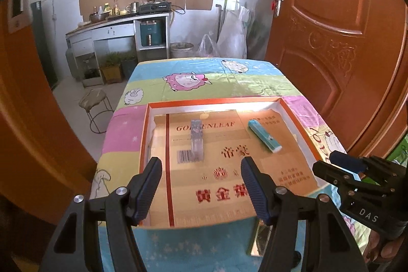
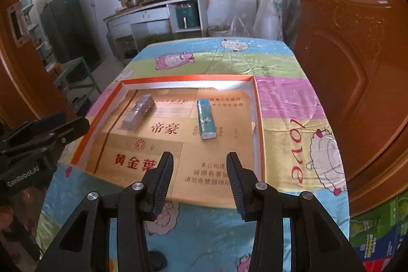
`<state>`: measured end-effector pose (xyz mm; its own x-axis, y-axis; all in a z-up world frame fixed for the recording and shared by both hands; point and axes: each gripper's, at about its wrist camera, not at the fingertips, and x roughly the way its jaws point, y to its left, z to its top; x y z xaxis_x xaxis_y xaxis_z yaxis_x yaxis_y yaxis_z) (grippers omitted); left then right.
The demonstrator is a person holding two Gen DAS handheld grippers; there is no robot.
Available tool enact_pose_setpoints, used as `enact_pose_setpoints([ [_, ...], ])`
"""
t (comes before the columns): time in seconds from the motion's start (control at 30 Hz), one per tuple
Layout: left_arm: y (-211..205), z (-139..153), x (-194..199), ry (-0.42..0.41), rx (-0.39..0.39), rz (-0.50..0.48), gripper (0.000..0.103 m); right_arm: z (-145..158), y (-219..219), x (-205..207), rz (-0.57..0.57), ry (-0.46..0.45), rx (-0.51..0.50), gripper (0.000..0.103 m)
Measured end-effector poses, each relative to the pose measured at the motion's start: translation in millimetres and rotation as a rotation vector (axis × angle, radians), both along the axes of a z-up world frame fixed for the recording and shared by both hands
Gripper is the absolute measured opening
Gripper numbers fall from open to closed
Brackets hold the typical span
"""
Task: Organize rigid objects
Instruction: 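Withdraw both tools from the tray box back toward the bottle caps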
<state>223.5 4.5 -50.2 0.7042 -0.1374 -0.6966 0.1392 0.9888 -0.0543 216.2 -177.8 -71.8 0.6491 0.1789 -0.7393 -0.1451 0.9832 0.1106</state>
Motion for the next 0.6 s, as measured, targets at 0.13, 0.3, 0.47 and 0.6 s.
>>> enact_pose_setpoints([
  [0.13, -4, 2, -18, -0.011, 0.017, -0.006, 0.064, 5, 1, -19, 0.003, -0.021, 0.0, 0.045],
  [0.3, -3, 6, -40, -0.036, 0.01, -0.011, 0.064, 11, 1, -45, 0.008, -0.051, 0.001, 0.045],
  [0.47, 3, 11, -62, -0.061, -0.016, -0.01, 0.064, 15, 1, -70, 0.009, -0.071, 0.008, 0.045],
  [0.6, 5, 12, -78, -0.074, -0.021, -0.009, 0.064, 16, 4, -91, 0.012, -0.084, 0.008, 0.045],
])
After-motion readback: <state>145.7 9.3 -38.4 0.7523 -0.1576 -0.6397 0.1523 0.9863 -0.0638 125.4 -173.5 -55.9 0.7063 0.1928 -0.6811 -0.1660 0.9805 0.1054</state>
